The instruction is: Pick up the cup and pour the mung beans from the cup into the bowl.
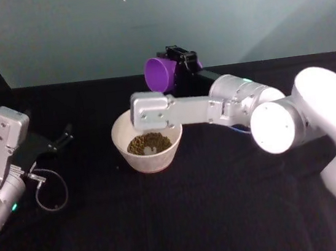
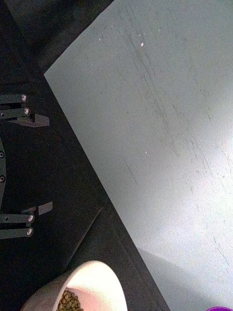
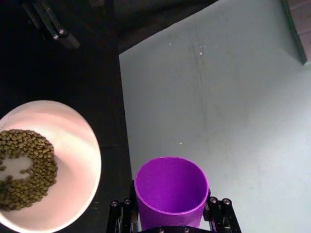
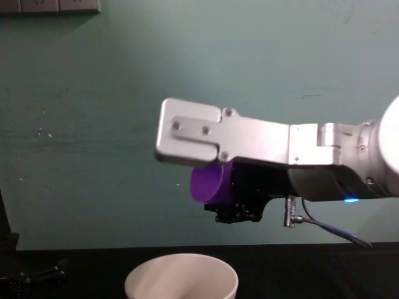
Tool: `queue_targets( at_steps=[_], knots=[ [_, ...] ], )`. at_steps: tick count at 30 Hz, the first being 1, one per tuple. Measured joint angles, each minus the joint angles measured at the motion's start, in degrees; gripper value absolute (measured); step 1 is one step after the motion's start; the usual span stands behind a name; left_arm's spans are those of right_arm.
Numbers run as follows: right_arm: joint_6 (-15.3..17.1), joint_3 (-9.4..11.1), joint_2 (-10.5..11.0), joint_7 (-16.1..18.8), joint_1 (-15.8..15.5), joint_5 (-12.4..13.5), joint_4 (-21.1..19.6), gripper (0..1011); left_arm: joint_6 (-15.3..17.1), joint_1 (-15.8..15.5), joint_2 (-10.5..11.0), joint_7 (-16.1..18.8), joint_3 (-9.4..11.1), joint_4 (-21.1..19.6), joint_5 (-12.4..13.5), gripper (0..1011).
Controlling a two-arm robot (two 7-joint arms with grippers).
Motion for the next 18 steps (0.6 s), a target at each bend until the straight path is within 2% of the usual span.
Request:
queue_targets(
  at_steps=[4, 10, 18],
  knots=[
    [-0.09, 1.5, 0.38, 1.04, -0.14, 3.78, 0.83, 720, 0.0, 0.0, 0.0, 0.0, 0.0, 0.0, 0.0, 1000],
    [-0.64, 2.78, 0.91, 1.21, -0.43, 7.65, 2.22, 720, 0.0, 0.0, 0.0, 0.0, 0.0, 0.0, 0.0, 1000],
    [-0.54, 2.65, 1.38, 1.19, -0.41, 8.67, 2.42, 720, 0.0, 0.0, 0.0, 0.0, 0.0, 0.0, 0.0, 1000]
  ],
)
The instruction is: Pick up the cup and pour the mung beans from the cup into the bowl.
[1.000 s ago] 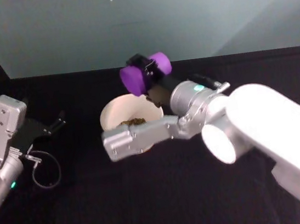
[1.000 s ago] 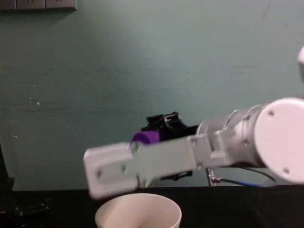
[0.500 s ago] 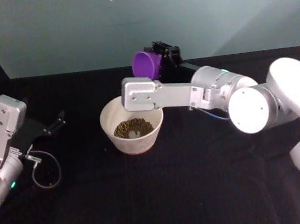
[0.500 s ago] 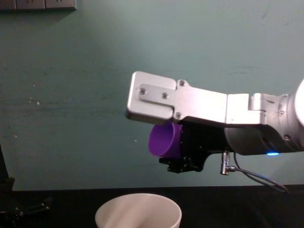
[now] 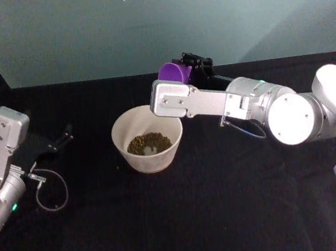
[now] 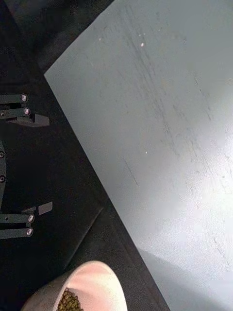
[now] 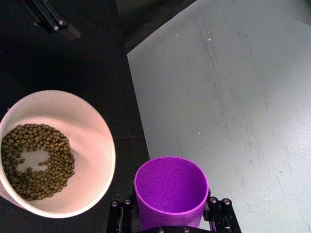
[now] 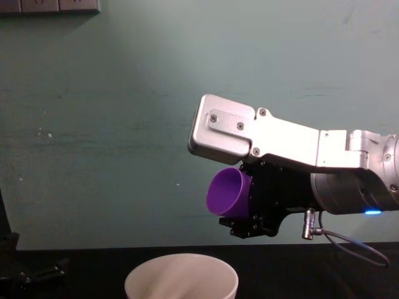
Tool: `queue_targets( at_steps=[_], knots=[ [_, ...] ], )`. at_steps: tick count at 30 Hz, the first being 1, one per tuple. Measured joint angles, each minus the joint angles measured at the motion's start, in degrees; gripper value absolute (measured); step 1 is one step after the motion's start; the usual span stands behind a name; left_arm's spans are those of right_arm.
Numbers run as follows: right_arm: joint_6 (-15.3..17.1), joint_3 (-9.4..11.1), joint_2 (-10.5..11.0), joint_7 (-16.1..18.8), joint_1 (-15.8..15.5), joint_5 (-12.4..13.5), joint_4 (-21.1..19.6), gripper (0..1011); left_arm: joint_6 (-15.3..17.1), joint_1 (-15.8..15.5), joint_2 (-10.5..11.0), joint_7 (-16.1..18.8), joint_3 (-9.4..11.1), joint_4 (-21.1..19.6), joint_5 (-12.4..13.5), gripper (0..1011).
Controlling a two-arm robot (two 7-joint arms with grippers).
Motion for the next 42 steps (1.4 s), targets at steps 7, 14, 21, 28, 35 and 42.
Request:
queue_targets(
  at_steps=[7, 14, 21, 28, 35, 42],
  knots=[
    [0.0, 0.01, -0.08, -0.01, 0.0, -0.05, 0.01, 720, 0.0, 0.0, 0.0, 0.0, 0.0, 0.0, 0.0, 1000],
    [-0.02, 0.04, -0.12, -0.01, 0.0, -0.08, 0.01, 721, 0.0, 0.0, 0.0, 0.0, 0.0, 0.0, 0.0, 1000],
    [0.56, -0.2, 0.94, -0.35, 0.4, -0.05, -0.49, 720, 0.0, 0.0, 0.0, 0.0, 0.0, 0.0, 0.0, 1000],
    [-0.87, 2.15, 2.01, -2.67, -1.95, 4.08, -0.44, 720, 0.0, 0.0, 0.0, 0.0, 0.0, 0.0, 0.0, 1000],
    [-7.23, 8.64, 1.25, -5.19, -6.41, 17.1, 2.76, 720, 0.0, 0.0, 0.0, 0.0, 0.0, 0.0, 0.0, 1000],
    [-11.91, 14.04, -1.26, -3.56, -9.02, 31.11, 8.31, 720, 0.0, 0.0, 0.0, 0.0, 0.0, 0.0, 0.0, 1000]
  ],
)
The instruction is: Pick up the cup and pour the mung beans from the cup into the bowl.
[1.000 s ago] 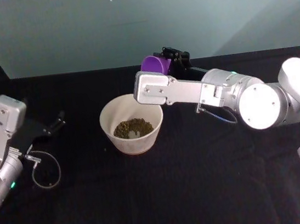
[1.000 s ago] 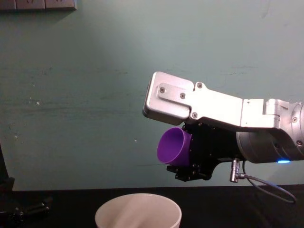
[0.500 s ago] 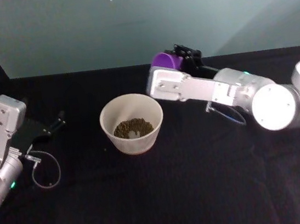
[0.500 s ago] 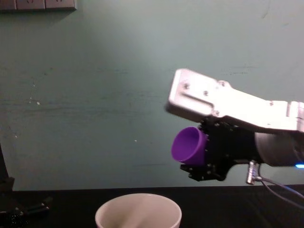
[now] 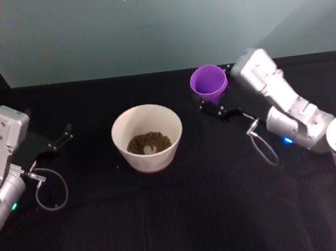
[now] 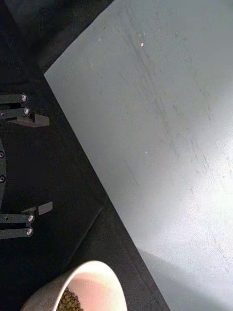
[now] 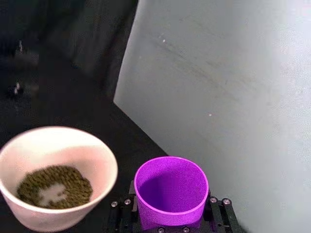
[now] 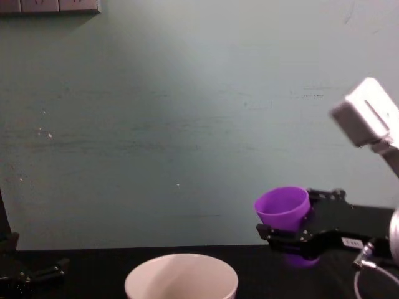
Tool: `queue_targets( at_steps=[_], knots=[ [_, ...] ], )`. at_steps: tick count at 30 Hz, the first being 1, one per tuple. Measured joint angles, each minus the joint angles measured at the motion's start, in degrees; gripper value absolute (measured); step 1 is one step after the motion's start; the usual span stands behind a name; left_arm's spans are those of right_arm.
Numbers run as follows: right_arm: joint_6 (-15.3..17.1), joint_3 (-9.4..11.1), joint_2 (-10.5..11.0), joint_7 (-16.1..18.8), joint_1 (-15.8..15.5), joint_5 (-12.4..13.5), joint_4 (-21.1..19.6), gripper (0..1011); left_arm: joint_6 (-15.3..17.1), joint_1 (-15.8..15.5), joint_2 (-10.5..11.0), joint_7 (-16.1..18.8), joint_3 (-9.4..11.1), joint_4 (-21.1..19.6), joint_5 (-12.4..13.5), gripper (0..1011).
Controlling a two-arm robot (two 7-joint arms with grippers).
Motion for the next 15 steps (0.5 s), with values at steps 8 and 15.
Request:
queue_targets(
  at_steps=[8, 15],
  knots=[
    [-4.03, 3.77, -2.98, 3.78, -0.74, 12.61, 7.48, 720, 0.0, 0.0, 0.0, 0.0, 0.0, 0.0, 0.0, 1000],
    [-6.92, 3.74, -3.9, 4.91, -0.24, 16.02, 11.85, 720, 0.0, 0.0, 0.0, 0.0, 0.0, 0.0, 0.0, 1000]
  ],
)
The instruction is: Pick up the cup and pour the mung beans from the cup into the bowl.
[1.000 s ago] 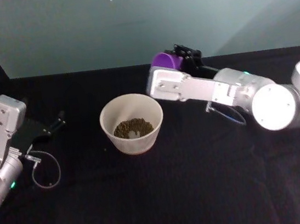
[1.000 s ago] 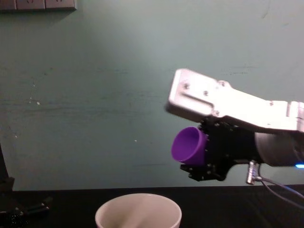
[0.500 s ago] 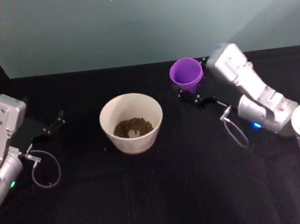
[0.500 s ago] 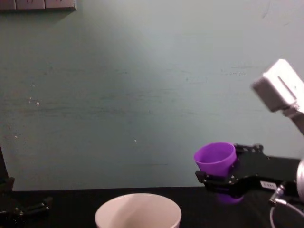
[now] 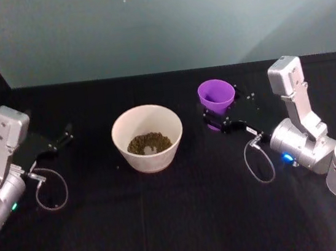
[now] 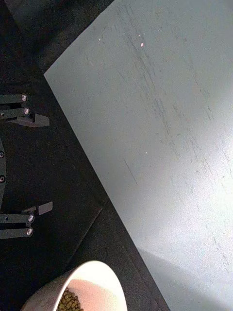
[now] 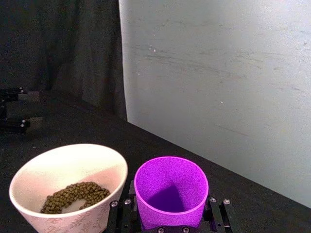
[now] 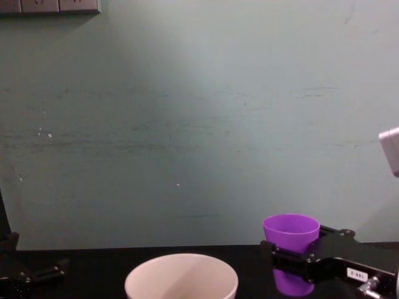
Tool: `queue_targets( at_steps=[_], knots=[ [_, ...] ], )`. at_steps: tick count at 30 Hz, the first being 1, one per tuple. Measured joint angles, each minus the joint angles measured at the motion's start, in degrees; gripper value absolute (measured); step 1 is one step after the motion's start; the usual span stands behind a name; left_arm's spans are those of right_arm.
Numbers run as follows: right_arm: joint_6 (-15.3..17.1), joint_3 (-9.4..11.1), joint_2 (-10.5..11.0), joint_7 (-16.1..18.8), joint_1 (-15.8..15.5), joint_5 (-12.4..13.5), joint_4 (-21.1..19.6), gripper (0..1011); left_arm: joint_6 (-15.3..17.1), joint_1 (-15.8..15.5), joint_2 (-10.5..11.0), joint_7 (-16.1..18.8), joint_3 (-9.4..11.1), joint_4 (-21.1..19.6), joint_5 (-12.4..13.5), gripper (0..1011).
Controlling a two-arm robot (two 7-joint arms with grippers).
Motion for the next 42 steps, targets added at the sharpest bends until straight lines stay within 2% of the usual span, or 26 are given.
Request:
queue_targets(
  at_steps=[12, 25, 29, 36, 39, 42],
  knots=[
    [-2.92, -1.72, -0.45, 0.27, 1.0, 1.92, 4.97, 720, 0.0, 0.0, 0.0, 0.0, 0.0, 0.0, 0.0, 1000],
    [-3.99, -3.27, -0.18, -0.01, 1.3, 3.43, 7.09, 724, 0.0, 0.0, 0.0, 0.0, 0.0, 0.0, 0.0, 1000],
    [-4.38, -3.64, 0.09, -0.14, 1.28, 3.91, 7.16, 782, 0.0, 0.0, 0.0, 0.0, 0.0, 0.0, 0.0, 1000],
    [-4.89, -4.19, 0.72, -0.51, 1.15, 5.02, 6.82, 989, 0.0, 0.0, 0.0, 0.0, 0.0, 0.0, 0.0, 1000],
    [-4.96, -4.28, 0.98, -0.82, 0.87, 5.32, 6.18, 1004, 0.0, 0.0, 0.0, 0.0, 0.0, 0.0, 0.0, 1000],
    [-4.96, -4.28, 1.59, -1.4, 0.04, 5.85, 3.86, 1004, 0.0, 0.0, 0.0, 0.0, 0.0, 0.0, 0.0, 1000]
  ],
)
